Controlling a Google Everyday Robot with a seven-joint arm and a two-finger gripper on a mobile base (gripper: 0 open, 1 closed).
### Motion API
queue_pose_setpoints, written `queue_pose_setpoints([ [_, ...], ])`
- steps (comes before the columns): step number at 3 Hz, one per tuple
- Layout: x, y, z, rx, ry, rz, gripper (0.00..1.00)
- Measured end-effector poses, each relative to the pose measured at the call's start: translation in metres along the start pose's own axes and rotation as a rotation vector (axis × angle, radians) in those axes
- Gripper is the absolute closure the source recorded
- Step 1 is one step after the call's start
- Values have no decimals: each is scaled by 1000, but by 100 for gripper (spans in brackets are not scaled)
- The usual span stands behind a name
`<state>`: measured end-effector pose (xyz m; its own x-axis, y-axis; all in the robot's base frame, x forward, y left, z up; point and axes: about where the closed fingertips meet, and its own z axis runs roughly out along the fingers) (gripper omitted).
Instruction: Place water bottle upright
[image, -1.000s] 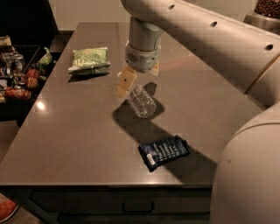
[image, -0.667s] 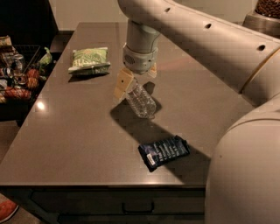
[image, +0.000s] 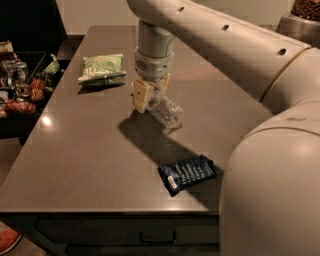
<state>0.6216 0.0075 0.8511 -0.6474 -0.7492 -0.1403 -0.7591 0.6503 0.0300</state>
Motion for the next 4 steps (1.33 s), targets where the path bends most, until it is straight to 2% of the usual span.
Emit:
queue_pose_setpoints([
  [1, -2, 0, -15, -20, -48, -72, 67],
  [2, 1, -10, -37, -65, -147, -158, 91],
  [3, 10, -23, -69, -132, -295, -234, 100],
  [4, 21, -26, -90, -186, -459, -303, 100],
])
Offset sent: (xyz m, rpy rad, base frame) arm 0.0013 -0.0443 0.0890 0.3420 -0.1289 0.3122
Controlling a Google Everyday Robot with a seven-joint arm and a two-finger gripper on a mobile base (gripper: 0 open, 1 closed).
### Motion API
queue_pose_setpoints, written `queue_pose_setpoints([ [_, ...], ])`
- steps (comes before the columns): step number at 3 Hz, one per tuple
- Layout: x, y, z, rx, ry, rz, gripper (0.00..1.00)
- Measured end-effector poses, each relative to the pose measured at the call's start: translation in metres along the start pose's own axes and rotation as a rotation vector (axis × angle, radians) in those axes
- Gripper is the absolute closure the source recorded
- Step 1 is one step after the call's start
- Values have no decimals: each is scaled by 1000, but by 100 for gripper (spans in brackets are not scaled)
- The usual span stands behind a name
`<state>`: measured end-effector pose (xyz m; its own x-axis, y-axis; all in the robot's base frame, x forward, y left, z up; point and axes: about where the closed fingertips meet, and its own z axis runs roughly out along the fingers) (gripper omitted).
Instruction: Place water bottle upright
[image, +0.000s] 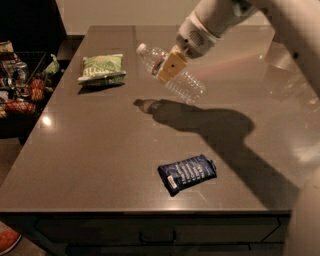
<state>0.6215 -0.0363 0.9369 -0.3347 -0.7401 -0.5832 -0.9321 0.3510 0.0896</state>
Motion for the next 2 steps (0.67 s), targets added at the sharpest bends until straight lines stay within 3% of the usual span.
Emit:
queue_pose_setpoints([
  [1, 0, 3, -21, 6, -194, -70, 100],
  [2, 1, 9, -32, 27, -356, -98, 100],
])
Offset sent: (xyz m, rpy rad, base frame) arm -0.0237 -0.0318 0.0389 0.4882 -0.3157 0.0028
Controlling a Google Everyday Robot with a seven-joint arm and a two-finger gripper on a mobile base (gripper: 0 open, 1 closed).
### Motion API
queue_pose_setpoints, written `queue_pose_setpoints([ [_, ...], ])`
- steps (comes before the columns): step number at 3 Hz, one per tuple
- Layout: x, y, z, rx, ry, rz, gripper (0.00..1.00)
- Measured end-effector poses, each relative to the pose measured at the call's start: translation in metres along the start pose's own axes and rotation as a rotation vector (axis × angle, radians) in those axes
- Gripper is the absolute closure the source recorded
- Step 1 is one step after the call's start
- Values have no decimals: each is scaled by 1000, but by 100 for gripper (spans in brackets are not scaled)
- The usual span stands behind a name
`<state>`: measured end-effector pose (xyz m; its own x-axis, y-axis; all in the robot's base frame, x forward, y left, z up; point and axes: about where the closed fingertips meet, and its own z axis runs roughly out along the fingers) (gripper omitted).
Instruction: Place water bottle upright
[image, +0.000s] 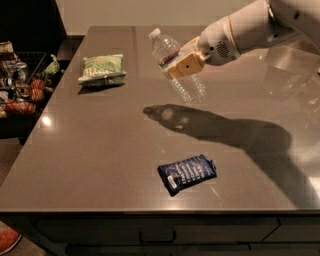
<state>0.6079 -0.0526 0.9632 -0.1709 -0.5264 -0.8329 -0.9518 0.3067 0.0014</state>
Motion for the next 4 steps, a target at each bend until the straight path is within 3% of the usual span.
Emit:
queue_pose_setpoints([
  [3, -3, -6, -12, 74, -393, -43, 100],
  [4, 4, -11, -14, 88, -482, -35, 100],
])
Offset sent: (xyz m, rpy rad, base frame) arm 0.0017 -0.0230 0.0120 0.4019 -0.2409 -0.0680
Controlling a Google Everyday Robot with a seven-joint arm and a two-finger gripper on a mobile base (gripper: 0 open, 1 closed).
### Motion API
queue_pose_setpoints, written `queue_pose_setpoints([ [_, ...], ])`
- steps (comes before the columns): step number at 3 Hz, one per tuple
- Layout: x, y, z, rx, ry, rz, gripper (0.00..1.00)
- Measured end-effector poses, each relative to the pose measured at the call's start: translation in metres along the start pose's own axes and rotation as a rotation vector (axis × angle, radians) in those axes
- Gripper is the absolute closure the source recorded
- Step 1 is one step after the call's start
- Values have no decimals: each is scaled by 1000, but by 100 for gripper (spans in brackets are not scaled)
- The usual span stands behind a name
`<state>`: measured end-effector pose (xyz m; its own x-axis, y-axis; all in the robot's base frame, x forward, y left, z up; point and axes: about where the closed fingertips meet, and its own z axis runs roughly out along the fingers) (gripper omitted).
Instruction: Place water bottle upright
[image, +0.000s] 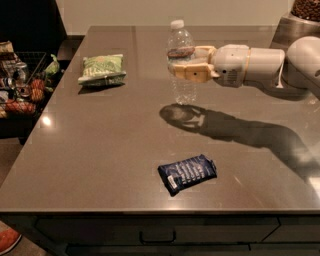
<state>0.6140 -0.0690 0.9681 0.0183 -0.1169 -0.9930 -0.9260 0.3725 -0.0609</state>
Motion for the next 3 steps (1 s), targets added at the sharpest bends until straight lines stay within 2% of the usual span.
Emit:
queue_pose_setpoints([
  [1, 7, -4, -5, 24, -60, 6, 100],
  [3, 19, -4, -8, 92, -130, -9, 100],
])
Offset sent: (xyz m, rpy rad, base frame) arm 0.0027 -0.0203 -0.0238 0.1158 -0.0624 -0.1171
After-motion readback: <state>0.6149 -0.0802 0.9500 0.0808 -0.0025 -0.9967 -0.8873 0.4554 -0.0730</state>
